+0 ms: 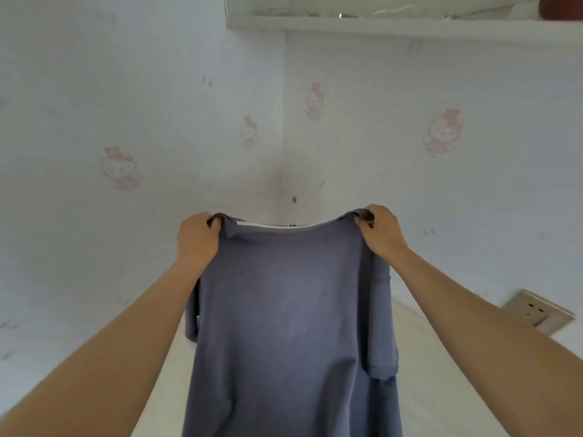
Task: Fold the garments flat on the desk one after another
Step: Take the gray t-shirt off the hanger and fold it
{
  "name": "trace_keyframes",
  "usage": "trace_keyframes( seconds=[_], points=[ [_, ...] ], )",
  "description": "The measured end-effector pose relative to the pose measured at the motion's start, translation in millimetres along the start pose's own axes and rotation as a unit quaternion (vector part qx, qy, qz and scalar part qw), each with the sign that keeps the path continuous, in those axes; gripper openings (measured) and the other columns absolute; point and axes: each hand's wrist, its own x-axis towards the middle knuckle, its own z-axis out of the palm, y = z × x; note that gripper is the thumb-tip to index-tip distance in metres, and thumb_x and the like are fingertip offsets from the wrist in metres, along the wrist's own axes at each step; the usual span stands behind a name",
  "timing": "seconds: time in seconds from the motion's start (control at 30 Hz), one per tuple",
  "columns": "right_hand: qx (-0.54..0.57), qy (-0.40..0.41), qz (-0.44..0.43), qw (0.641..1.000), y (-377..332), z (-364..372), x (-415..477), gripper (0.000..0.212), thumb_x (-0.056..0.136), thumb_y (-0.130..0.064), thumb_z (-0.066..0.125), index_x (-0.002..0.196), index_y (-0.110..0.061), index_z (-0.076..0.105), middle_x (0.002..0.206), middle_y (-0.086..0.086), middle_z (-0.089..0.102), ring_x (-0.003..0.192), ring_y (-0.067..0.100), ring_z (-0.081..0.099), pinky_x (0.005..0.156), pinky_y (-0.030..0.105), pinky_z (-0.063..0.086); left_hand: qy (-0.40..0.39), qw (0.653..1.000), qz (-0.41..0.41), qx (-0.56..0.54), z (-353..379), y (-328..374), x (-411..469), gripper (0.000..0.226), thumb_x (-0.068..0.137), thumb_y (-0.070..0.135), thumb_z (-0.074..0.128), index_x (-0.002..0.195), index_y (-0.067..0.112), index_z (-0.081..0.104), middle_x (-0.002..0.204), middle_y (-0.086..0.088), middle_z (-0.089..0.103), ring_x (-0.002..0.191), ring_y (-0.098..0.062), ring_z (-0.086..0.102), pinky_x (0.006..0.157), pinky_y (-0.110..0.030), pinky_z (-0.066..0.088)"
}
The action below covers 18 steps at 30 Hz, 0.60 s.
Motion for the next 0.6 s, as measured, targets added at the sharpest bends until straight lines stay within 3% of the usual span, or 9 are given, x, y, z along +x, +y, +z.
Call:
trace_keyframes(
  seconds=[0.13, 0.23, 0.3, 0.33, 0.4, 0.47, 0.53, 0.6],
  points=[
    [0.000, -0.044, 0.002, 0.999, 18, 44, 27, 0.016, 0.095, -0.017, 0.055, 0.100, -0.003, 0.062, 0.102, 0.011, 0.057, 0.086, 0.017, 0.050, 0.074, 0.019, 0.032, -0.011, 0.999, -0.052, 0.000, 35, -17, 13, 0.030, 0.096, 0.011, 0.046, 0.072, -0.001, 0.059, 0.076, -0.021, 0.063, 0.075, -0.035, 0.058, 0.063, -0.037, 0.036],
    [0.001, -0.070, 0.008, 0.997, 29, 82, 80, 0.019, 0.096, -0.018, 0.055, 0.100, -0.001, 0.062, 0.103, 0.013, 0.058, 0.091, 0.024, 0.055, 0.074, 0.023, 0.033, -0.001, 0.996, -0.089, -0.001, 68, -25, 56, 0.031, 0.097, 0.010, 0.043, 0.070, 0.000, 0.056, 0.075, -0.021, 0.062, 0.075, -0.037, 0.059, 0.065, -0.038, 0.038],
    [0.002, -0.085, 0.008, 0.996, 33, 100, 98, 0.020, 0.095, -0.016, 0.055, 0.106, 0.000, 0.061, 0.109, 0.016, 0.058, 0.101, 0.030, 0.055, 0.077, 0.024, 0.034, -0.007, 0.995, -0.095, 0.002, 82, -29, 70, 0.026, 0.098, 0.007, 0.039, 0.085, -0.002, 0.061, 0.091, -0.025, 0.064, 0.087, -0.040, 0.060, 0.073, -0.041, 0.042],
    [0.004, -0.103, 0.008, 0.995, 34, 106, 101, 0.025, 0.095, -0.015, 0.056, 0.116, -0.001, 0.059, 0.119, 0.016, 0.056, 0.110, 0.030, 0.053, 0.084, 0.024, 0.036, -0.032, 0.994, -0.101, -0.003, 86, -29, 74, 0.026, 0.098, 0.003, 0.037, 0.107, -0.002, 0.061, 0.110, -0.027, 0.062, 0.095, -0.040, 0.059, 0.078, -0.041, 0.043],
    [0.003, -0.164, 0.000, 0.986, 42, 128, 107, 0.049, 0.094, -0.012, 0.057, 0.140, -0.004, 0.041, 0.145, 0.014, 0.040, 0.134, 0.028, 0.037, 0.107, 0.028, 0.030, -0.127, 0.986, -0.109, -0.023, 104, -34, 75, 0.056, 0.095, -0.006, 0.036, 0.148, 0.012, 0.032, 0.150, -0.022, 0.032, 0.104, -0.036, 0.055, 0.078, -0.040, 0.045],
    [-0.014, -0.212, 0.008, 0.977, 51, 146, 103, 0.062, 0.096, -0.010, 0.054, 0.149, -0.007, 0.023, 0.156, 0.009, 0.023, 0.144, 0.026, 0.022, 0.115, 0.032, 0.019, -0.204, 0.973, -0.106, -0.016, 116, -41, 64, 0.075, 0.094, -0.009, 0.038, 0.154, 0.024, 0.008, 0.161, -0.010, 0.002, 0.118, -0.027, 0.049, 0.083, -0.038, 0.043],
    [-0.037, -0.251, 0.016, 0.967, 64, 162, 91, 0.059, 0.097, -0.012, 0.052, 0.149, -0.007, 0.025, 0.156, 0.009, 0.024, 0.143, 0.025, 0.024, 0.114, 0.031, 0.020, -0.260, 0.961, -0.091, 0.032, 130, -56, 43, 0.070, 0.095, -0.004, 0.038, 0.154, 0.020, 0.008, 0.162, -0.006, 0.000, 0.137, -0.019, 0.032, 0.101, -0.031, 0.033],
    [-0.039, -0.293, 0.036, 0.955, 78, 171, 64, 0.051, 0.097, -0.017, 0.052, 0.144, -0.009, 0.037, 0.152, 0.008, 0.032, 0.139, 0.023, 0.031, 0.111, 0.029, 0.024, -0.312, 0.944, -0.079, 0.071, 143, -76, 9, 0.063, 0.096, 0.003, 0.041, 0.153, 0.016, 0.017, 0.161, -0.007, 0.005, 0.147, -0.022, 0.014, 0.116, -0.030, 0.017]
  ],
)
